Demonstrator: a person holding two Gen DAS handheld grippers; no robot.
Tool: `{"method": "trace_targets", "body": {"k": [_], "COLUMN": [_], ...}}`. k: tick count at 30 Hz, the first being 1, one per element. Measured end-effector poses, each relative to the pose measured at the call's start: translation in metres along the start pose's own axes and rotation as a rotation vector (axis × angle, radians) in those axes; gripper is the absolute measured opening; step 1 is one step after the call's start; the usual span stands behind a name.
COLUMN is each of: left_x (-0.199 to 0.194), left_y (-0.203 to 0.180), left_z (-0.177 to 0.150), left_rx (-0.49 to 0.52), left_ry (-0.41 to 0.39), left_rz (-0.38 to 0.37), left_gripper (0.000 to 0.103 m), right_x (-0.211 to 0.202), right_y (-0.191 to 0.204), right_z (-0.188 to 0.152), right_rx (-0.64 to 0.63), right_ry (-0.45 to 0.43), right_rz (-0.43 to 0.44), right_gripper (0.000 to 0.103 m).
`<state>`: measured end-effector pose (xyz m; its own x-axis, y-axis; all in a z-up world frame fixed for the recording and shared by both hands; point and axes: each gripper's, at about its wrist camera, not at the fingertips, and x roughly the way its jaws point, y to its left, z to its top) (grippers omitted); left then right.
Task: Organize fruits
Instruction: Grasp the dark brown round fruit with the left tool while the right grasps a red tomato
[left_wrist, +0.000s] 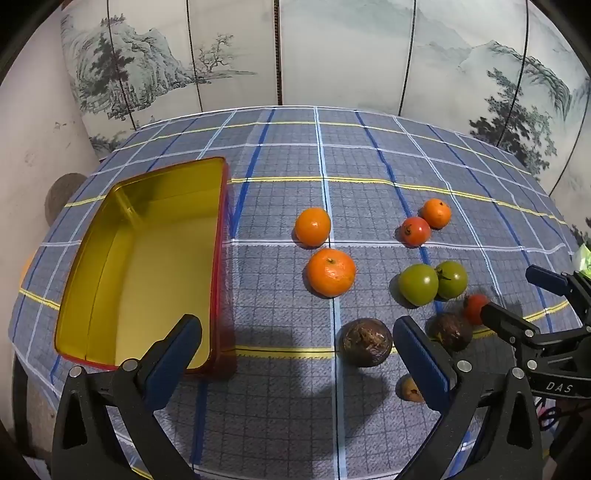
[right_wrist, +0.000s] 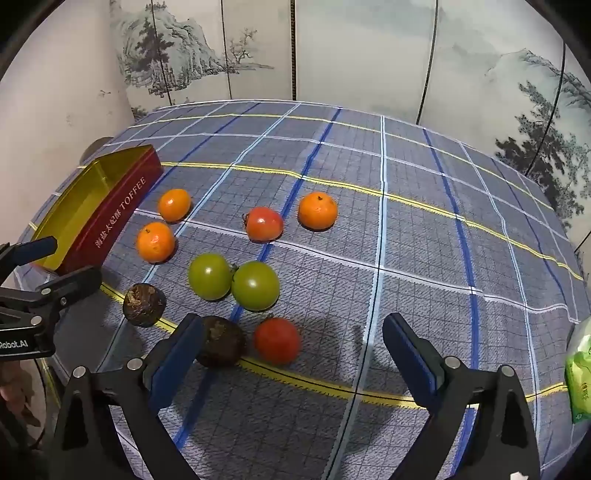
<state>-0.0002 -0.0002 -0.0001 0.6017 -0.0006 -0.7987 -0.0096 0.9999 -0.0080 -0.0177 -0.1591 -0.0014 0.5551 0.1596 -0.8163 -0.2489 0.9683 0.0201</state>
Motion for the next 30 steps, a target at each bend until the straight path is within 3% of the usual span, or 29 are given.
{"method": "trace_targets", "body": {"k": [17, 30], "left_x": [-0.001, -0.002], "left_y": [-0.003, -0.01], "left_z": [-0.001, -0.004], "left_rx": [0.006, 0.029], "left_ry": [0.008, -0.046], "left_rz": [-0.025, -0.049], "left_gripper": [0.102, 0.101], "right_x": [-0.003, -0.005], "right_y": [-0.005, -0.009], "right_z": [-0.004, -0.009], "right_rx": [0.01, 0.011], "right_ry": [-0.001, 0.007], "right_rz": [0.01, 0.017], "right_gripper": [0.087, 0.08]}}
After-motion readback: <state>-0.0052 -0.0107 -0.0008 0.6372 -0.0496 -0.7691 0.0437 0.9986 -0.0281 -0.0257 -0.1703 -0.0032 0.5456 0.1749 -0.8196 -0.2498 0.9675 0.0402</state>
